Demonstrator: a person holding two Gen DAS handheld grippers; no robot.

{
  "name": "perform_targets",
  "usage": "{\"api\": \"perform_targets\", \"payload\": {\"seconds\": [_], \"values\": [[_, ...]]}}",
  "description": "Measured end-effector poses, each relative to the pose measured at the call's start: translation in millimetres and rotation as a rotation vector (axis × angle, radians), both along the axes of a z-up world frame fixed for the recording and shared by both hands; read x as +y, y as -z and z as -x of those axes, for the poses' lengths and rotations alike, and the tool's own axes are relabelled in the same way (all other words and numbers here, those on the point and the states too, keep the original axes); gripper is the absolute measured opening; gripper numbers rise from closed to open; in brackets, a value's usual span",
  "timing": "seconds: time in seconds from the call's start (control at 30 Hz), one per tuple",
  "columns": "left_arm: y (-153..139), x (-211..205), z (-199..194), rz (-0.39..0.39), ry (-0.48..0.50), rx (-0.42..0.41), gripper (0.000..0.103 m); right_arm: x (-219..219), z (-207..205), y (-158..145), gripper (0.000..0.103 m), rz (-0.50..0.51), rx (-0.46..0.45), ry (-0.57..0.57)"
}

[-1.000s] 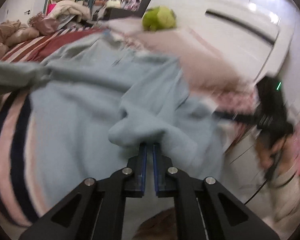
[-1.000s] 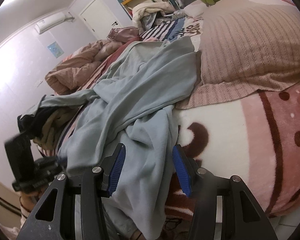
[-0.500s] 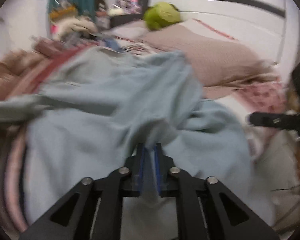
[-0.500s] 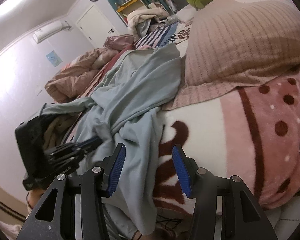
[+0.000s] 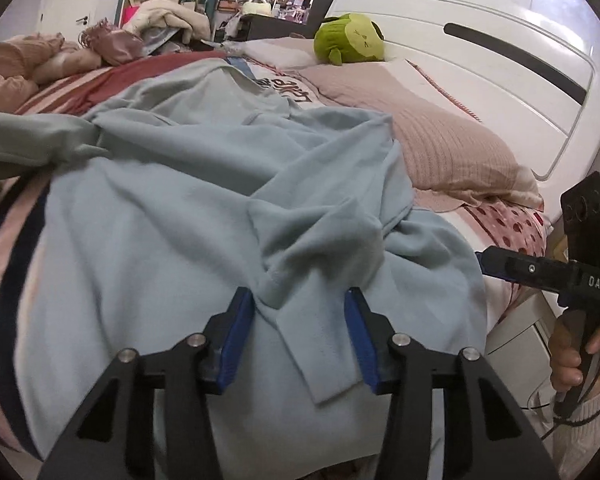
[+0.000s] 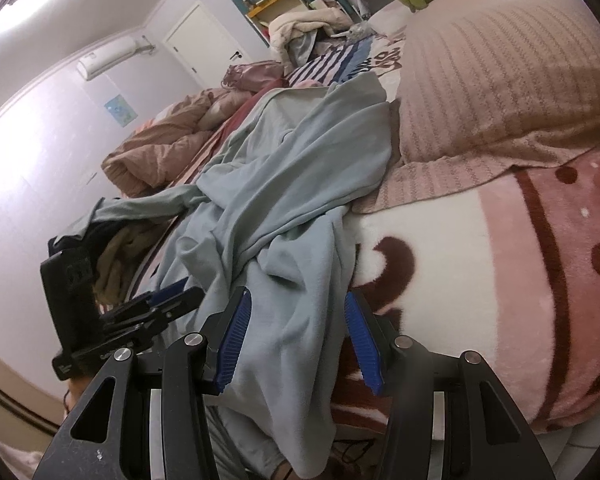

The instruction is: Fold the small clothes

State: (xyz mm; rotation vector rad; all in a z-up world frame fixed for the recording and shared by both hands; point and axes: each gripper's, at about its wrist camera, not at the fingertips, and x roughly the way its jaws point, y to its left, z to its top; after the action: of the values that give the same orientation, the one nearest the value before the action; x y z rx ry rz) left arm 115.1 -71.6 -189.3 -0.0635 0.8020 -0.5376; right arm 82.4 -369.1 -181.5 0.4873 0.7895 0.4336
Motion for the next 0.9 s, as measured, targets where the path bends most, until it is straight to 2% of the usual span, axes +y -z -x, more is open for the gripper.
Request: {"api": "perform_targets", "payload": {"seconds": [0.07, 0.1, 0.13, 0.23, 0.4, 0.53, 0.77, 0.87, 0.9], "values": [[-1, -3, 0, -0.003, -0.001, -0.004, 0.031, 0, 1, 0, 0.045, 0.001, -0.001, 0.003], [-3, -3, 0, -0.01, -0.007, -0.012, 0.019, 0, 1, 0, 0.045, 0.001, 0.0, 0.005], [-6, -2, 2, -0.012, -0.01, -0.022, 0.013, -1, 2, 0, 0.045, 0.001, 0.0, 0.009], [-21, 6, 10, 0.005, -0.018, -0.057, 0.012, -5, 5, 1, 0.045, 0.002, 0.005, 0.022], [-44, 22, 26, -0.001, -0.057, -0.115, 0.01, -8, 7, 3, 0.045, 0.005, 0.011, 0.037], [-51, 47, 39, -0.07, -0.148, -0.127, 0.01, -7, 7, 1, 0.045, 0.036, 0.011, 0.041], [-20, 90, 43, -0.15, -0.257, -0.04, 0.011, 5, 3, -1, 0.045, 0.169, 0.019, 0.052], [-12, 97, 48, -0.126, -0.245, -0.012, 0.022, 15, -1, -3, 0.045, 0.245, 0.012, 0.048], [-13, 101, 50, -0.082, -0.23, -0.011, 0.033, 18, -4, -4, 0.045, 0.273, 0.009, 0.052]]}}
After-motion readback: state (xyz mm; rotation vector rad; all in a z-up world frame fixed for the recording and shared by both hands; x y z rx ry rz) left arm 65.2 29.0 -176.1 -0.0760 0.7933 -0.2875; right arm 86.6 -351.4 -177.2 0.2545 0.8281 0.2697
